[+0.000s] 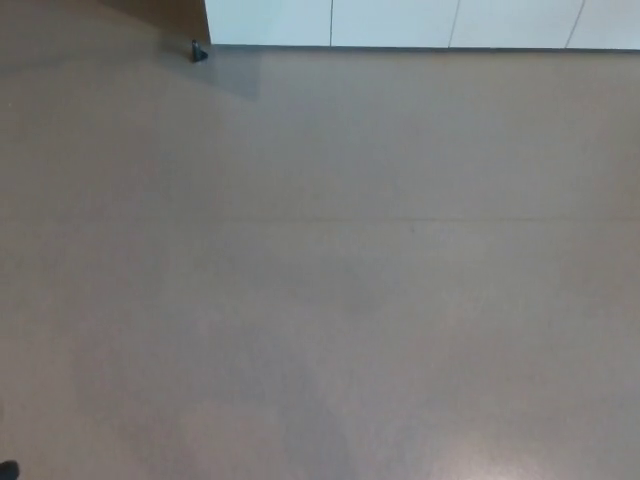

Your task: The robot walks towards an open cabinet and lifts its left hand to push the door towards the right to close it.

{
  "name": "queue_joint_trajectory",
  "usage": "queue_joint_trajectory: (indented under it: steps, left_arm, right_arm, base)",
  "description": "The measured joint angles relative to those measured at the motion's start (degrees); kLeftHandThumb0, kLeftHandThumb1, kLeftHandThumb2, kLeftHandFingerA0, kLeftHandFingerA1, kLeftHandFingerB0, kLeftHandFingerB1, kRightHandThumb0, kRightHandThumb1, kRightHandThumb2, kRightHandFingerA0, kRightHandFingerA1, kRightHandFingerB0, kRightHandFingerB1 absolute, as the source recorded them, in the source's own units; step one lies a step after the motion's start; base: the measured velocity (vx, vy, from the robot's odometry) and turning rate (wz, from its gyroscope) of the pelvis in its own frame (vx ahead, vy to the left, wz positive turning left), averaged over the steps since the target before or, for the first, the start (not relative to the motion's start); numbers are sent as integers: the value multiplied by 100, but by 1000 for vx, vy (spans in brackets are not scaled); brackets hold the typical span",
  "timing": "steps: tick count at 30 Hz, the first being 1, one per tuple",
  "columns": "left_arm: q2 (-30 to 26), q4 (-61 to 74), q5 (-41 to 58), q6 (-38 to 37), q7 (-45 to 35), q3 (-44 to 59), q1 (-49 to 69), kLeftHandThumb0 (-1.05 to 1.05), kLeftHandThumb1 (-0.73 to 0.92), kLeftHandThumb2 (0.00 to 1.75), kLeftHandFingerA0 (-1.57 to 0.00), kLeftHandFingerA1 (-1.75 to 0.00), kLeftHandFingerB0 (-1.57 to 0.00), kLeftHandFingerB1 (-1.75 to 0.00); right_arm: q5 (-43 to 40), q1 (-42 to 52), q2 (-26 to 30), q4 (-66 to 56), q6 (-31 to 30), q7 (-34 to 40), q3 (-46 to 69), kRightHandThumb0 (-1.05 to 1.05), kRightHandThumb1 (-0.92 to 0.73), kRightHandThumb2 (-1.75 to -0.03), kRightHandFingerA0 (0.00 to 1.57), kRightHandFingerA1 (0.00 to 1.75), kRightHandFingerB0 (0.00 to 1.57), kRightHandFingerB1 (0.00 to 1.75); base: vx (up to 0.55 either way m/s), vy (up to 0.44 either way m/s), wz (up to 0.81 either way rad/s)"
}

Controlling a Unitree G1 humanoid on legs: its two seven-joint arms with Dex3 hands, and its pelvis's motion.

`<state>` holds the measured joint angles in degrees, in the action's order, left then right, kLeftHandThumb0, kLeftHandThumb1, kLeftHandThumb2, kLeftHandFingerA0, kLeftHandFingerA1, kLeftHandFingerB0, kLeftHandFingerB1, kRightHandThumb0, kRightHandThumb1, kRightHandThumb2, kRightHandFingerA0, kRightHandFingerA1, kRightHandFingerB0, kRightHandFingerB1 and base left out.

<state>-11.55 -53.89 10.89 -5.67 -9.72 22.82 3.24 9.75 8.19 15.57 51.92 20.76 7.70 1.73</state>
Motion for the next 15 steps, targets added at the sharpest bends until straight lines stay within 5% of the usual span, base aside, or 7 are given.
queue_joint_trajectory:
  steps: [6,15]
  left_arm:
    - [75,-23,11,-42,-11,-37,-64,-18,64,59,-70,-49,-48,-42]
    - [73,-55,10,-50,-11,-96,-7,-20,64,58,-69,-49,-48,-42]
  right_arm:
    - [21,-22,108,-41,-20,13,-25,-37,-53,-89,66,65,53,58]
    - [60,-130,135,49,-8,21,-93,-38,-53,-89,69,65,55,59]
  base:
    - [355,-256,34]
    - [332,-98,-11]
